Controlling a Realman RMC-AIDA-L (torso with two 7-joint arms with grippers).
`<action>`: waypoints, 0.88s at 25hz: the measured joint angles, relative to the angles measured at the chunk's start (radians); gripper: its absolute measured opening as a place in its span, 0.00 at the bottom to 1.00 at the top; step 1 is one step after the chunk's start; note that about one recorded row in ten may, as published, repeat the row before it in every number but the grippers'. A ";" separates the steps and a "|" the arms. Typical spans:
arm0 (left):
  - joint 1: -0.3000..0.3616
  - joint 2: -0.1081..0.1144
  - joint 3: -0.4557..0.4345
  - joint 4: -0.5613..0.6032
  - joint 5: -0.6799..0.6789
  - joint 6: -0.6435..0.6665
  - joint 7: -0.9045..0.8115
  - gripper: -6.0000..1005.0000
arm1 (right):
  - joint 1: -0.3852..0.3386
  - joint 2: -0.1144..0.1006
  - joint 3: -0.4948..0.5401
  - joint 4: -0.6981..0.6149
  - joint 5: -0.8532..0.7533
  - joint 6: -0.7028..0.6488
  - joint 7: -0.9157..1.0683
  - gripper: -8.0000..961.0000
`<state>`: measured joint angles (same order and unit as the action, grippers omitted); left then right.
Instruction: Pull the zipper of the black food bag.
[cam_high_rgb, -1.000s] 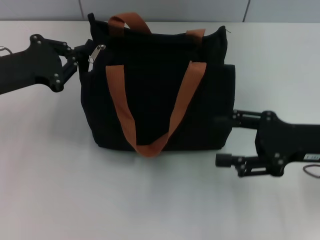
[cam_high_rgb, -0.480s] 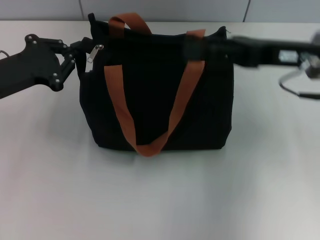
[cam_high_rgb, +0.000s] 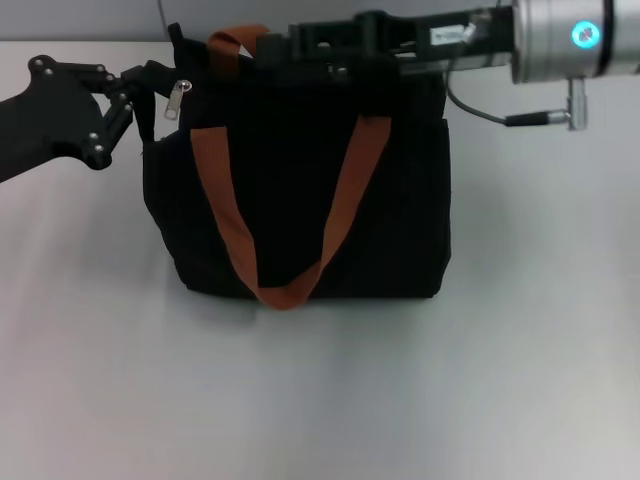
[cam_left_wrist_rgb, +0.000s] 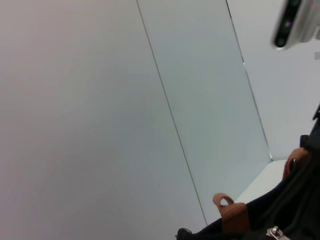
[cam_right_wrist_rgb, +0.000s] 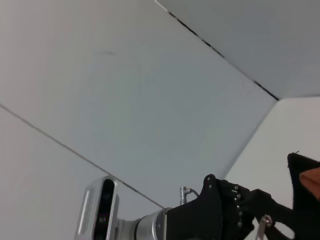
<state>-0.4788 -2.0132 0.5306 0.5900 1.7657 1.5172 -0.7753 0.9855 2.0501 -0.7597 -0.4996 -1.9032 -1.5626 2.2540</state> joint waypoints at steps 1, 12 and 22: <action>0.000 -0.002 0.001 0.002 0.000 0.000 0.005 0.04 | 0.013 0.002 -0.014 0.000 -0.001 0.011 0.025 0.82; 0.003 -0.022 0.003 0.023 0.000 0.022 0.007 0.04 | 0.092 0.028 -0.147 0.007 0.000 0.129 0.163 0.82; 0.002 -0.022 0.004 0.030 0.000 0.058 0.007 0.05 | 0.100 0.037 -0.197 0.011 0.004 0.206 0.176 0.82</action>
<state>-0.4765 -2.0356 0.5350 0.6196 1.7655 1.5747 -0.7679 1.0853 2.0871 -0.9568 -0.4890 -1.8991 -1.3568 2.4297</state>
